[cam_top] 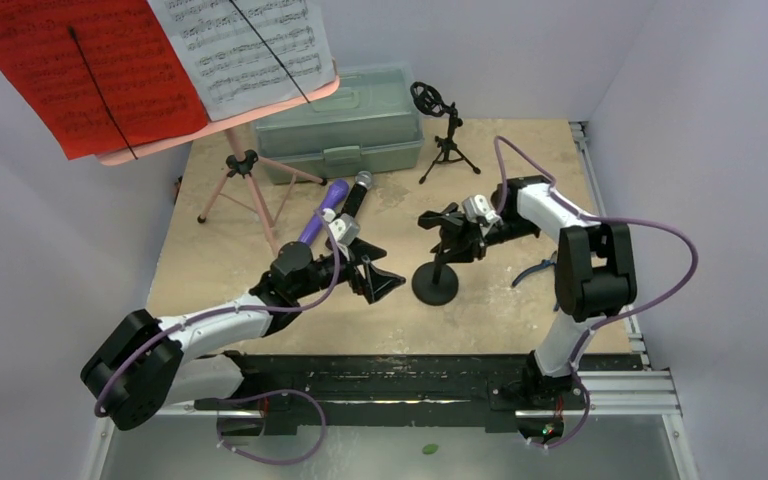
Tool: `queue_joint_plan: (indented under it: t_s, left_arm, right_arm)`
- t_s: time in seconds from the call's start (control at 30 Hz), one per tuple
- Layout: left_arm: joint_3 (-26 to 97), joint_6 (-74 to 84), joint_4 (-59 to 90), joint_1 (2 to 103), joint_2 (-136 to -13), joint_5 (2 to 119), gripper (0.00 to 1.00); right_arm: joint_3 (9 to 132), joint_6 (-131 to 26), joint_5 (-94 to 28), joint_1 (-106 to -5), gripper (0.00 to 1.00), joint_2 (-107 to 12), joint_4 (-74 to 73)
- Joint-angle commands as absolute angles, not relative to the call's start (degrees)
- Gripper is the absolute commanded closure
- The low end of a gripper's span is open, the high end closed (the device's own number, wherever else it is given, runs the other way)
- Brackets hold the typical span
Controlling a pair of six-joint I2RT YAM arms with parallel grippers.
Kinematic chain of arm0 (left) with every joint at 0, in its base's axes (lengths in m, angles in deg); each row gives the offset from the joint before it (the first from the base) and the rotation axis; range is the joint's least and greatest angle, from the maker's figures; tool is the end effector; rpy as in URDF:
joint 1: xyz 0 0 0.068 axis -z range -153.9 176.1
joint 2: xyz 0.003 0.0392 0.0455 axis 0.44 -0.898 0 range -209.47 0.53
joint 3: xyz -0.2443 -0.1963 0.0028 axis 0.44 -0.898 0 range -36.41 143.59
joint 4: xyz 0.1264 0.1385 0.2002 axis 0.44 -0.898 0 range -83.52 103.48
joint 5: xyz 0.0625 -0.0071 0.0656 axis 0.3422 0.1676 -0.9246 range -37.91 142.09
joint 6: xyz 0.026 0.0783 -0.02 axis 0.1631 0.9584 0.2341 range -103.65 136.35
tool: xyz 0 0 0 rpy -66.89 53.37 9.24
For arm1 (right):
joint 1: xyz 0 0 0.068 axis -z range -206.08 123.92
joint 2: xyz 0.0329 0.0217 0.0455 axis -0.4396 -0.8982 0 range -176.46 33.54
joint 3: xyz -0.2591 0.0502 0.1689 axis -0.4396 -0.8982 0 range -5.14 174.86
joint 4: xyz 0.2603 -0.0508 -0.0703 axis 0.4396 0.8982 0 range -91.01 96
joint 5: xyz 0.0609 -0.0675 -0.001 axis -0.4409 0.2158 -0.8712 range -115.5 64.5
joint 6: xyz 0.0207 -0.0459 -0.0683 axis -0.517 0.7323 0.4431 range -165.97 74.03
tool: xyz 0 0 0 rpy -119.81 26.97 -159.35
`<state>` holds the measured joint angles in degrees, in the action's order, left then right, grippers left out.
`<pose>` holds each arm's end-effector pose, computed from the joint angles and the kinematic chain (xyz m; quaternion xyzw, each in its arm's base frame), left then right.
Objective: Pack up the instrument practice props
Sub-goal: Move the microphone stand to the center of the board.
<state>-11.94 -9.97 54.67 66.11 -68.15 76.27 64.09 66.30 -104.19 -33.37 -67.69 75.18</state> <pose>0.1932 -0.2020 0.2534 0.2277 0.6871 -0.4954 0.4801 0.2914 0.1111 0.2428 -0.6094 0.4709 0.4781 0.4222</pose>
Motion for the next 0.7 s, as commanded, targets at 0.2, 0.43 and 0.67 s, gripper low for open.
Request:
queue_joint_plan:
  t_s: [0.2, 0.43, 0.67]
  left_arm:
    - [-13.77, 3.29, 67.02, 71.68, -68.4, 71.09, 0.04]
    - [-9.17, 9.21, 68.61, 71.84, -74.77, 72.92, 0.05]
    - [-7.24, 12.54, 70.39, 71.89, -78.01, 75.35, 0.05]
  right_arm:
    - [67.9, 64.88, -105.1, -38.74, 0.63, -71.56, 77.25]
    - [64.92, 42.53, -97.57, -36.22, 0.08, -66.0, 58.66]
    - [51.94, 18.93, -87.52, -31.68, 0.01, -49.02, 32.52]
